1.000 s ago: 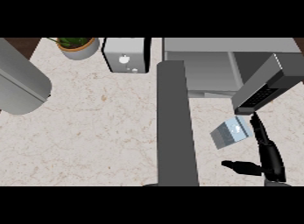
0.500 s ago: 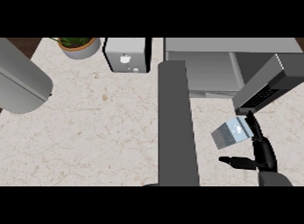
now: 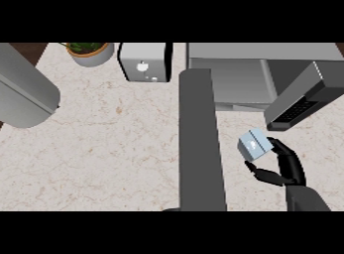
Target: Pick up the milk, place it into the microwave and close the microwave
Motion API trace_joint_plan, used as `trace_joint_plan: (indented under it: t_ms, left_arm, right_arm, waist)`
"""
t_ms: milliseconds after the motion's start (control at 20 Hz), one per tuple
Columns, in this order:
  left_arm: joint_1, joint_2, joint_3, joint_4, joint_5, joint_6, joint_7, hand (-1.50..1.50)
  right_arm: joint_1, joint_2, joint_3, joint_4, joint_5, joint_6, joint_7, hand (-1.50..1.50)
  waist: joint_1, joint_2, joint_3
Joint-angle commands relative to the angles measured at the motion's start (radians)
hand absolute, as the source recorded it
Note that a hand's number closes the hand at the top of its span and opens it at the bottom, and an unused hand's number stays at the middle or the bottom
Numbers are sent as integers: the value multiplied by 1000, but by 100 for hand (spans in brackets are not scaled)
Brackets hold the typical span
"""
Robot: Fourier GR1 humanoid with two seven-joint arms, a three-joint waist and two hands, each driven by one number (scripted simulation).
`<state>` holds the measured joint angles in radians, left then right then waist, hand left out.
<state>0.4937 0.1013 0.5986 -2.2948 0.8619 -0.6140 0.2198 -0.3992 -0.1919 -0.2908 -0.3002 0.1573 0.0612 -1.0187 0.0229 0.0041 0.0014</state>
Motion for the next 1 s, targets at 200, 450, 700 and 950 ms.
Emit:
trace_joint_plan:
  t_ms: [200, 450, 700, 950]
  left_arm:
    - [14, -32, 20, 5, 20, -66, -7, -150]
    - [27, -75, -19, -86, -1, -18, 36, -150]
    - [17, -18, 25, -65, 59, 5, 59, -150]
    - [13, -4, 55, -5, 91, -43, 50, -150]
  right_arm:
    - [-39, 14, -4, 66, 5, 9, -133, 150]
    - [-76, 31, -19, 66, -11, 22, -143, 150]
    - [-52, 92, -29, 77, -16, -38, -186, 150]
    - [-124, 111, -9, 48, 1, -105, -100, 150]
  waist:
    - [2, 1, 1]
    - [3, 3, 2]
    - [3, 3, 2]
    - [1, 0, 0]
